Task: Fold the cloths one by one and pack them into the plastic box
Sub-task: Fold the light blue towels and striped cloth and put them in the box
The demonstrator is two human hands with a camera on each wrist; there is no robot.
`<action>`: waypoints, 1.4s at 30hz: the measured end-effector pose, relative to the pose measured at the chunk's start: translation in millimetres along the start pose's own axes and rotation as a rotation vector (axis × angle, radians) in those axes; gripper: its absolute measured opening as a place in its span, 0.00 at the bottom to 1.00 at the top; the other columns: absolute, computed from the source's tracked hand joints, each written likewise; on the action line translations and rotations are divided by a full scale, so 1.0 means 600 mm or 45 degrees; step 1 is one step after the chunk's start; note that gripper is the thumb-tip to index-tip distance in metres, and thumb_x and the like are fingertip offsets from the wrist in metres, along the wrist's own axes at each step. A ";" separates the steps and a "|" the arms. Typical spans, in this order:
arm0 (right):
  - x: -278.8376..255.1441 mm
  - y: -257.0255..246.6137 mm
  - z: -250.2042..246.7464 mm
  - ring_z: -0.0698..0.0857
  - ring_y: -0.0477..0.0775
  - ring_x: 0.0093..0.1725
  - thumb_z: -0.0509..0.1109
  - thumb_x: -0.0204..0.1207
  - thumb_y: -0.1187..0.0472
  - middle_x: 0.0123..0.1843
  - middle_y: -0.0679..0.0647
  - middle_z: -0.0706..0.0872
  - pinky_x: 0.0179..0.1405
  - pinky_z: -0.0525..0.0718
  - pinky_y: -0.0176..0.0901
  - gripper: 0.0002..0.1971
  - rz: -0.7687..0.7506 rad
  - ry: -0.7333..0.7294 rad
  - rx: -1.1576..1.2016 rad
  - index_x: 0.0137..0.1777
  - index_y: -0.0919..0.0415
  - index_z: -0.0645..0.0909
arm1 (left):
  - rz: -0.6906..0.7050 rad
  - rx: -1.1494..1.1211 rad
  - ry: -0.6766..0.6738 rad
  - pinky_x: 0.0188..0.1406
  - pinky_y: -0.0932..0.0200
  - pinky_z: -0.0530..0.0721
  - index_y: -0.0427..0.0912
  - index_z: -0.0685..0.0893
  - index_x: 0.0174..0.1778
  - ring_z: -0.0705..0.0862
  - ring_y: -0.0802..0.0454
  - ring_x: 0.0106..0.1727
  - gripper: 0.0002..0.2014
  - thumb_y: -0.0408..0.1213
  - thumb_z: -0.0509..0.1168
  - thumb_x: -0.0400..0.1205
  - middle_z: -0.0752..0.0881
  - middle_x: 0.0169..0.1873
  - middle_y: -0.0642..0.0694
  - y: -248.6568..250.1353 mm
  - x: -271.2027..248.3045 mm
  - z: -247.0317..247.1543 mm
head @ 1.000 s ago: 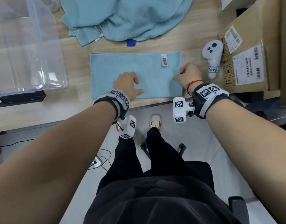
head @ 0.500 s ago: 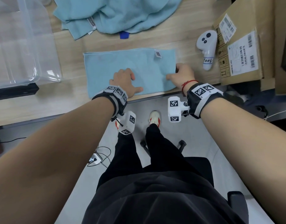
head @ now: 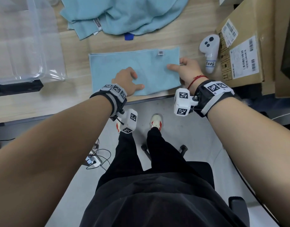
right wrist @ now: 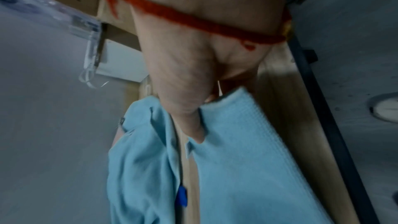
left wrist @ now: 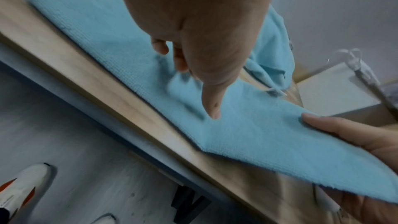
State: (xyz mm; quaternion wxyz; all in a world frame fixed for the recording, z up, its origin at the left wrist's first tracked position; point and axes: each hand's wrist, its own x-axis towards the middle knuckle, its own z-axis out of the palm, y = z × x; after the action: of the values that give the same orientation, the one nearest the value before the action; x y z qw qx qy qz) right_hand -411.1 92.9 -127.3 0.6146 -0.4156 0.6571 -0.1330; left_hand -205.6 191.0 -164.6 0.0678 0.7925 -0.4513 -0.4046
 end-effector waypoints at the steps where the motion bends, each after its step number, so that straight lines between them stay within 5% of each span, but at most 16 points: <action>1: 0.000 -0.008 0.007 0.91 0.61 0.47 0.80 0.67 0.62 0.50 0.62 0.91 0.49 0.90 0.57 0.08 -0.038 -0.017 0.002 0.44 0.58 0.84 | 0.009 -0.058 0.064 0.47 0.55 0.77 0.51 0.77 0.46 0.78 0.51 0.44 0.19 0.53 0.78 0.69 0.78 0.43 0.52 -0.006 -0.003 -0.009; 6: -0.027 -0.071 0.081 0.87 0.56 0.35 0.74 0.70 0.65 0.40 0.57 0.88 0.37 0.86 0.46 0.06 -0.138 -0.152 -0.122 0.38 0.56 0.79 | -0.145 -0.147 0.278 0.42 0.58 0.75 0.48 0.80 0.44 0.81 0.49 0.44 0.13 0.47 0.76 0.72 0.81 0.42 0.49 -0.083 -0.026 -0.069; 12: -0.041 -0.085 0.200 0.75 0.49 0.19 0.73 0.68 0.64 0.29 0.56 0.77 0.21 0.76 0.37 0.08 -0.220 -0.240 -0.333 0.36 0.57 0.74 | -0.268 -0.536 0.068 0.53 0.56 0.82 0.47 0.82 0.58 0.81 0.53 0.42 0.13 0.41 0.70 0.78 0.81 0.39 0.56 -0.175 -0.033 -0.070; 16: -0.043 -0.072 0.285 0.78 0.55 0.25 0.73 0.58 0.57 0.24 0.50 0.77 0.30 0.81 0.50 0.10 -0.263 -0.263 -0.482 0.33 0.55 0.74 | -0.314 -0.948 0.004 0.42 0.61 0.80 0.36 0.78 0.66 0.77 0.56 0.36 0.18 0.44 0.57 0.88 0.80 0.42 0.47 -0.181 -0.029 -0.078; 21: -0.039 -0.054 0.353 0.82 0.57 0.29 0.72 0.60 0.57 0.24 0.48 0.79 0.38 0.86 0.58 0.09 -0.282 -0.261 -0.589 0.30 0.52 0.72 | -0.368 -1.234 -0.067 0.40 0.59 0.78 0.38 0.76 0.64 0.80 0.52 0.35 0.24 0.52 0.44 0.90 0.82 0.37 0.45 -0.184 -0.027 -0.091; 24: -0.038 -0.049 0.386 0.83 0.55 0.31 0.72 0.65 0.58 0.29 0.49 0.82 0.40 0.87 0.57 0.08 -0.288 -0.255 -0.655 0.34 0.52 0.74 | -0.386 -1.349 -0.082 0.32 0.59 0.78 0.38 0.75 0.55 0.79 0.53 0.28 0.26 0.55 0.42 0.89 0.80 0.33 0.43 -0.194 -0.027 -0.094; 26: -0.038 -0.048 0.400 0.83 0.54 0.30 0.73 0.68 0.58 0.31 0.49 0.83 0.35 0.87 0.53 0.08 -0.277 -0.270 -0.653 0.36 0.53 0.75 | -0.389 -1.388 -0.090 0.38 0.50 0.84 0.36 0.75 0.54 0.83 0.46 0.33 0.28 0.57 0.41 0.89 0.82 0.36 0.38 -0.194 -0.027 -0.099; 30: -0.043 -0.049 0.406 0.84 0.58 0.27 0.69 0.76 0.52 0.36 0.56 0.84 0.32 0.87 0.49 0.10 -0.095 -0.396 -0.488 0.46 0.59 0.77 | -0.493 -1.251 -0.022 0.57 0.42 0.85 0.43 0.79 0.60 0.88 0.42 0.54 0.40 0.76 0.53 0.72 0.87 0.53 0.42 -0.222 -0.009 -0.085; 35: -0.031 -0.049 0.374 0.82 0.55 0.27 0.68 0.77 0.53 0.37 0.55 0.83 0.33 0.86 0.51 0.09 -0.106 -0.282 -0.475 0.47 0.59 0.79 | -0.320 -0.634 0.195 0.44 0.59 0.78 0.40 0.77 0.60 0.84 0.47 0.49 0.17 0.46 0.66 0.81 0.86 0.51 0.45 -0.215 -0.027 -0.103; 39: -0.012 -0.040 0.331 0.85 0.56 0.35 0.67 0.75 0.55 0.39 0.52 0.85 0.40 0.90 0.53 0.04 -0.231 -0.151 -0.661 0.41 0.54 0.81 | -0.275 -0.399 0.276 0.47 0.58 0.78 0.39 0.74 0.63 0.84 0.44 0.53 0.22 0.41 0.72 0.76 0.86 0.54 0.43 -0.221 -0.028 -0.103; 42: 0.000 -0.029 0.305 0.87 0.55 0.48 0.68 0.75 0.56 0.46 0.48 0.87 0.53 0.88 0.55 0.07 -0.242 -0.176 -0.796 0.50 0.53 0.84 | -0.334 -0.319 0.351 0.44 0.57 0.76 0.41 0.73 0.62 0.83 0.45 0.51 0.27 0.44 0.77 0.72 0.84 0.53 0.43 -0.227 -0.029 -0.104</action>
State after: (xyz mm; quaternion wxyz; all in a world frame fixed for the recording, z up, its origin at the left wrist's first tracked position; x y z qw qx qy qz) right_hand -236.2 143.7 -154.1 0.4853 -0.6516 0.5812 0.0469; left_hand -76.1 267.6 -177.7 0.1734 0.8776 -0.2771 -0.3508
